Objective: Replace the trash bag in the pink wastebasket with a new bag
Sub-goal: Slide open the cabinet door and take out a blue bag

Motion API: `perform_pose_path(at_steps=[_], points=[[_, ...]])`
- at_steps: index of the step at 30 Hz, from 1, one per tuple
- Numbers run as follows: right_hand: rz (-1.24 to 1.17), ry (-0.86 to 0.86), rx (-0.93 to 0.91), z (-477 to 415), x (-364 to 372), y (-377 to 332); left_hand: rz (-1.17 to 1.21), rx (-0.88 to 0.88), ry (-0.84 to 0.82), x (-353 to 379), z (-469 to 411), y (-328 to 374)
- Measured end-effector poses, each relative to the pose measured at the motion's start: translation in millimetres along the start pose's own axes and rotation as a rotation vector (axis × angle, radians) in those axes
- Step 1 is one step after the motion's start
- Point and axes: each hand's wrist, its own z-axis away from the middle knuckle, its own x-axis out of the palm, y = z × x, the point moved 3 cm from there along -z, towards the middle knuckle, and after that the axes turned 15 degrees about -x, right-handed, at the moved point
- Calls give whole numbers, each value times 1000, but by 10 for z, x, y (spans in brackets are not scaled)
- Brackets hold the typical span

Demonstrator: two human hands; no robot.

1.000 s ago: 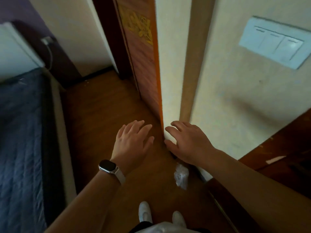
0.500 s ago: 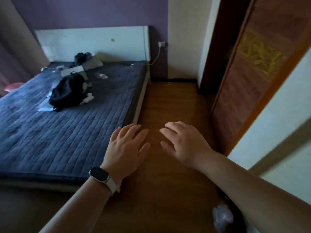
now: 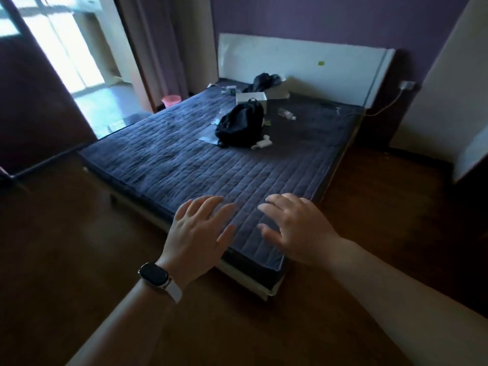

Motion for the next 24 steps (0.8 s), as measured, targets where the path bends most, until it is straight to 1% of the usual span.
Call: perform_pose_path(at_steps=[5,10,13,16,21,24], points=[[-33,-43,-149,-737,208,-383,-54,-146,18,-175,43,-769],[-43,-21,-277,-1379,379,-584,-115,-278,14,-244,87,-1297],[-69,-4,-352,-1821,513,-678,-145,-359,39,-276,25,-1589],[-91,15,-439,-2330,681,-743,-182,-408,76,-292,-121,-1886],[-167,34,-547,-3265,883,-666,-285,-547,36,-284,-572,-2452],[-189,39,-597,-3753,921,-530,-315,-596,28,-271,-915,-2699]])
